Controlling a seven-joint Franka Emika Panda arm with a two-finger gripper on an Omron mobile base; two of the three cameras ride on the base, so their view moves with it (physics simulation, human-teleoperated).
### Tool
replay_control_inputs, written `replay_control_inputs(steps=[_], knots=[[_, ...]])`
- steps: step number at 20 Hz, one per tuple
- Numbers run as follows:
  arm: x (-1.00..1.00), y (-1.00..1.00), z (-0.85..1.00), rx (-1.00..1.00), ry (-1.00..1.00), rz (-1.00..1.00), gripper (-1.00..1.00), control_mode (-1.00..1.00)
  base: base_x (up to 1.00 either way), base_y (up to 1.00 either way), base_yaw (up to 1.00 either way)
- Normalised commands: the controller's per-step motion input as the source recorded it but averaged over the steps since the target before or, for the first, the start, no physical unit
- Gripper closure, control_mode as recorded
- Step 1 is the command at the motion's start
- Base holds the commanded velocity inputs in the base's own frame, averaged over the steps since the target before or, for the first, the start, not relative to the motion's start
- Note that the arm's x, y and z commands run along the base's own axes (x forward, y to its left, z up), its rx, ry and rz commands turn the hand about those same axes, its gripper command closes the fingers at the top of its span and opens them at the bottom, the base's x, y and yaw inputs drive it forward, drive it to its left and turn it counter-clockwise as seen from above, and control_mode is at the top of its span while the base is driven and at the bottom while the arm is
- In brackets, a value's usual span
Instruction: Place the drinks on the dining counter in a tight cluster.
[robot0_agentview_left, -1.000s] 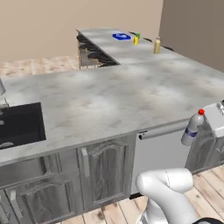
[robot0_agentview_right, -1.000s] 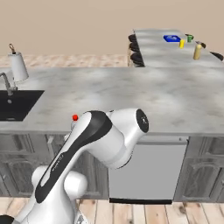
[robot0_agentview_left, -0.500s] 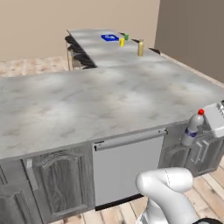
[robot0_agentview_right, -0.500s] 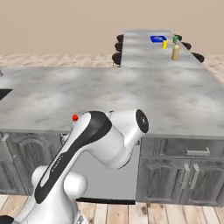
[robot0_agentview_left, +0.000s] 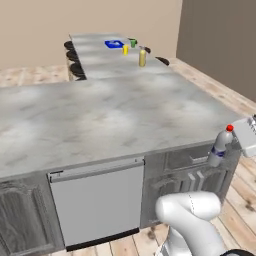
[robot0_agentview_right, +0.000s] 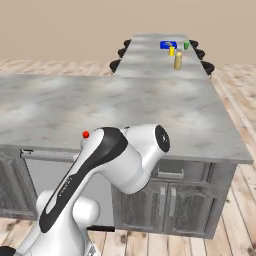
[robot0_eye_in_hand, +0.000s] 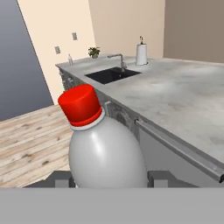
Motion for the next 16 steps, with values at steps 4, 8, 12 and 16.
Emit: replay_control_inputs(steps=[4, 8, 12, 16], knots=[[0.0, 0.0, 0.0, 0.0, 0.0, 0.0, 1.0, 1.0, 0.1, -1.0, 0.13], [0.0, 0.0, 0.0, 0.0, 0.0, 0.0, 1.0, 1.0, 0.06, -1.0, 0.13], [0.0, 0.0, 0.0, 0.0, 0.0, 0.0, 1.0, 1.0, 0.07, -1.0, 0.13], [0.0, 0.0, 0.0, 0.0, 0.0, 0.0, 1.0, 1.0, 0.08, -1.0, 0.14]])
